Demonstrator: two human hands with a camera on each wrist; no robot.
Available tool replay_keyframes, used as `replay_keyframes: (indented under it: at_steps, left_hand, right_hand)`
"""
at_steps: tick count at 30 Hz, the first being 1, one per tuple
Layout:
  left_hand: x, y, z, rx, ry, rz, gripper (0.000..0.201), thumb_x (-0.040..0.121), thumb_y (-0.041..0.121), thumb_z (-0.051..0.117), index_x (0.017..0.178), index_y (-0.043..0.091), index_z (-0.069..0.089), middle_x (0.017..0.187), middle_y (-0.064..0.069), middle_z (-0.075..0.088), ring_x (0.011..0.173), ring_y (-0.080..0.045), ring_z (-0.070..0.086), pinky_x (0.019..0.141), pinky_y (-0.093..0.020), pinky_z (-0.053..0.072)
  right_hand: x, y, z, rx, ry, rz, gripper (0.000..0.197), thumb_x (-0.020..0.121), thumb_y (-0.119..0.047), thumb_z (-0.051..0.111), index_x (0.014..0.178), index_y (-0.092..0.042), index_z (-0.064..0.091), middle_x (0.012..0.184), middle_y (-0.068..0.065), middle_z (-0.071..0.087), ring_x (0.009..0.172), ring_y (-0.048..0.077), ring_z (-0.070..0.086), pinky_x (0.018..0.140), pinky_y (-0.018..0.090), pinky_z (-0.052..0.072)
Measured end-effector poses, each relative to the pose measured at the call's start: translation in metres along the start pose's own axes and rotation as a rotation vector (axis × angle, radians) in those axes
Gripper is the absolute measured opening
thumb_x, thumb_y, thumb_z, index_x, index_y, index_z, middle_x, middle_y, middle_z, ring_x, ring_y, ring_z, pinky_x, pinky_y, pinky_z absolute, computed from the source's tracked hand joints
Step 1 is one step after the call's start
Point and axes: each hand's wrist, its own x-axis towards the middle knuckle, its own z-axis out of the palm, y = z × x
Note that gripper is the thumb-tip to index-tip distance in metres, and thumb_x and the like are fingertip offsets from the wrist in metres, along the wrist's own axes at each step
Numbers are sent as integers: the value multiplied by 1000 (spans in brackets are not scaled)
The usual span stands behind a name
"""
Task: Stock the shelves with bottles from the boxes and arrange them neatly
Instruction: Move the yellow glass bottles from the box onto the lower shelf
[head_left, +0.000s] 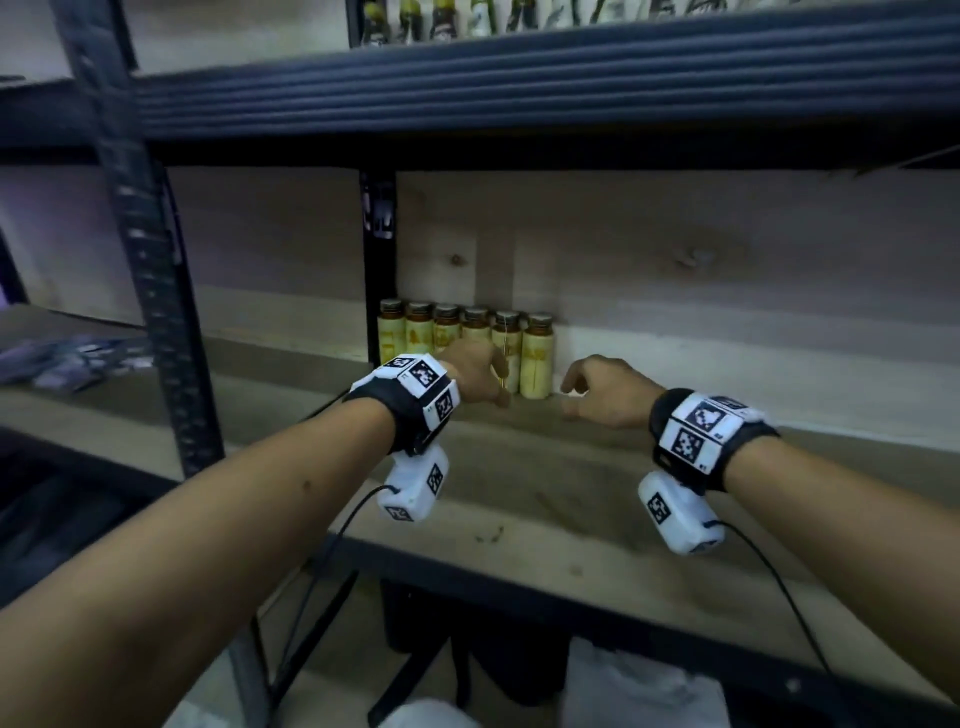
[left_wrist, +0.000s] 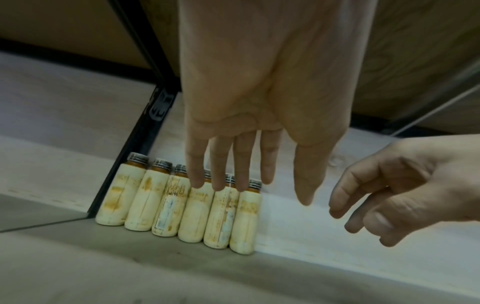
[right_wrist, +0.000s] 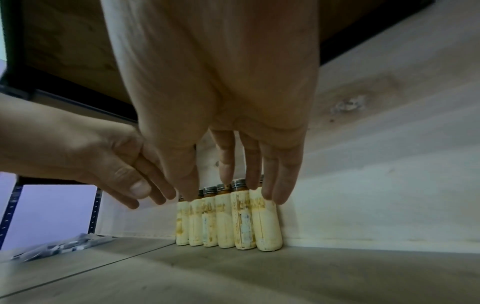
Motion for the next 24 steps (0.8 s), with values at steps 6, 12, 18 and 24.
replay_keyframes:
  at_steps: [6,12,18,24]
  left_hand:
    - [-81,19,10,-52,-153,52,31,82,29,76,109,17,68,92,2,65,83,-15,62,71,-28,50]
    - [-148,29,49,-109,-415,100,20,83,26,75,94,9,70,78,-8,72,68,-19,67,65,-32,58]
    - [-193,28,129,-80,-582,131,27,82,29,75,98,8,69,59,7,64,58,-12,60,56,-26,52]
    - [-220,20,225,-41,-698,158,15,84,14,68,97,11,74,76,9,67,76,-13,60,71,-29,51]
  right_hand:
    - [-82,-18,10,-85,-144,-34,25,86,-34,71,103,-17,69,98,-2,69,88,16,63,73,28,49]
    - [-157,-21,44,49,-379,-2,16,91,-15,64,94,-1,71,81,10,73,68,19,70,61,29,56]
    - [-213,-7,94,55,-507,36,18,91,-21,67,98,-5,70,78,3,72,65,11,68,51,19,50]
    - [-245,27,164,92,-633,125,9,92,-26,67,94,-17,68,89,1,72,75,11,69,58,21,52]
